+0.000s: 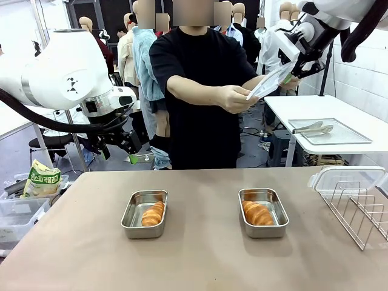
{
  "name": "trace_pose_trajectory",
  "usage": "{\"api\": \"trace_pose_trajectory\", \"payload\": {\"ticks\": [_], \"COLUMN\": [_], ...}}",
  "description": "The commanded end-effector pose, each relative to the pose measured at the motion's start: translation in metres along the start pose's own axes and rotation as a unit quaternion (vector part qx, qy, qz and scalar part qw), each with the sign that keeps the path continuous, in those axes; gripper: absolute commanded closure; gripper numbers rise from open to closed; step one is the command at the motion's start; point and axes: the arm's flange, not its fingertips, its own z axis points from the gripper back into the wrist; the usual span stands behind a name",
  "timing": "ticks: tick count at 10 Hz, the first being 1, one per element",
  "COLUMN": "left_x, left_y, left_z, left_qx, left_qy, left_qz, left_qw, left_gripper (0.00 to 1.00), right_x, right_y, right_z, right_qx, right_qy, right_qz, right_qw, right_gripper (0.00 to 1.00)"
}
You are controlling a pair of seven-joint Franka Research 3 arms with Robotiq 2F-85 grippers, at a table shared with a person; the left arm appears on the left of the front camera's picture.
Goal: Place the bread in airtight containers.
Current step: Release when the human grabs the Airtight Container lid.
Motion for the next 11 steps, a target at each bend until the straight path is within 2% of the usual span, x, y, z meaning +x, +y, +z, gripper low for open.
{"api": "trace_pose_trajectory", "payload": {"ticks": [1,2,3,9,10,11], "left_x": [0.0,0.0,0.0,0.0,0.0,0.0], "left_y": [0.001,0.001,0.001,0.001,0.001,0.001], "left_z": [0.001,0.001,0.001,0.001,0.001,0.001], "left_qx": [0.011,0.011,0.011,0.011,0.011,0.011], "left_qy": [0.001,0.001,0.001,0.001,0.001,0.001], "left_qz": [0.008,0.008,0.008,0.008,0.008,0.008], "left_qw": [1.0,1.0,1.0,1.0,1.0,1.0], "left_gripper": [0.0,0.0,0.0,0.0,0.0,0.0], "right_x": [0.003,0.003,0.003,0.003,0.005,0.005], "right_y": [0.007,0.007,0.007,0.0,0.007,0.007], "right_z": [-0.006,-0.008,-0.01,-0.032,-0.024,-0.024], "right_qx": [0.014,0.022,0.029,0.059,0.041,0.041], "right_qy": [-0.011,-0.013,-0.014,-0.014,-0.021,-0.021], "right_qz": [0.002,0.003,0.005,0.036,0.007,0.007], "right_qw": [1.0,1.0,0.999,0.998,0.999,0.999], "right_gripper": [0.26,0.07,0.0,0.0,0.0,0.0]}}
